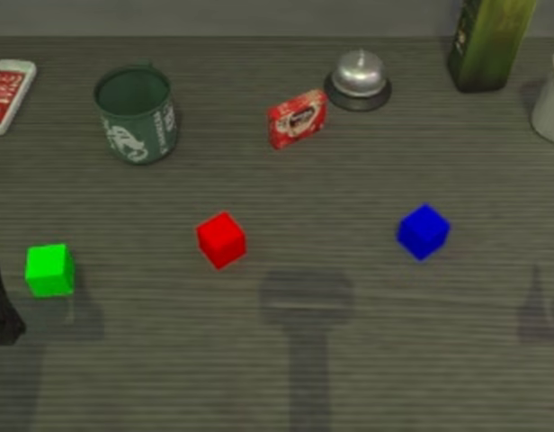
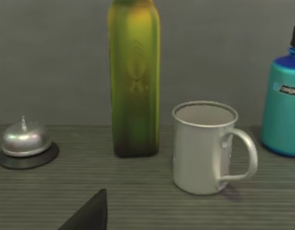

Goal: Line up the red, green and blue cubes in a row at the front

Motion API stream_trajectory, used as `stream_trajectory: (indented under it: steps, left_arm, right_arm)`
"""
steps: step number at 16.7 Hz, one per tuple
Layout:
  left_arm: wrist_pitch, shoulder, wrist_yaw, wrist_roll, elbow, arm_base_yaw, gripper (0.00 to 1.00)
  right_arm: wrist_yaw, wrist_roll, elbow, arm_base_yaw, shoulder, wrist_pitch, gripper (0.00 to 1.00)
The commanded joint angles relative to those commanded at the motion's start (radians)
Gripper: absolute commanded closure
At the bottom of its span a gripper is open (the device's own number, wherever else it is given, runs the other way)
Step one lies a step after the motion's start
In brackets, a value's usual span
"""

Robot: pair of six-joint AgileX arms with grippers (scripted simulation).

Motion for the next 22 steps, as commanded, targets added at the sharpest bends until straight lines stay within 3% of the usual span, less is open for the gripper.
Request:
stream_trajectory:
  steps: [4,9,22]
  left_arm:
    - [-0.017,0.03,-0.002,0.007,0.03,-0.007,0.0]
    - [-0.169,0.292,-0.006,0.063,0.271,-0.07,0.0]
    - [-0.944,1.655,0.008,0.338,1.351,-0.382,0.0]
  right_arm:
    - [0.0,0.0,0.0,0.0,0.0,0.0,0.0]
    - [0.0,0.0,0.0,0.0,0.0,0.0,0.0]
    - [0.0,0.0,0.0,0.0,0.0,0.0,0.0]
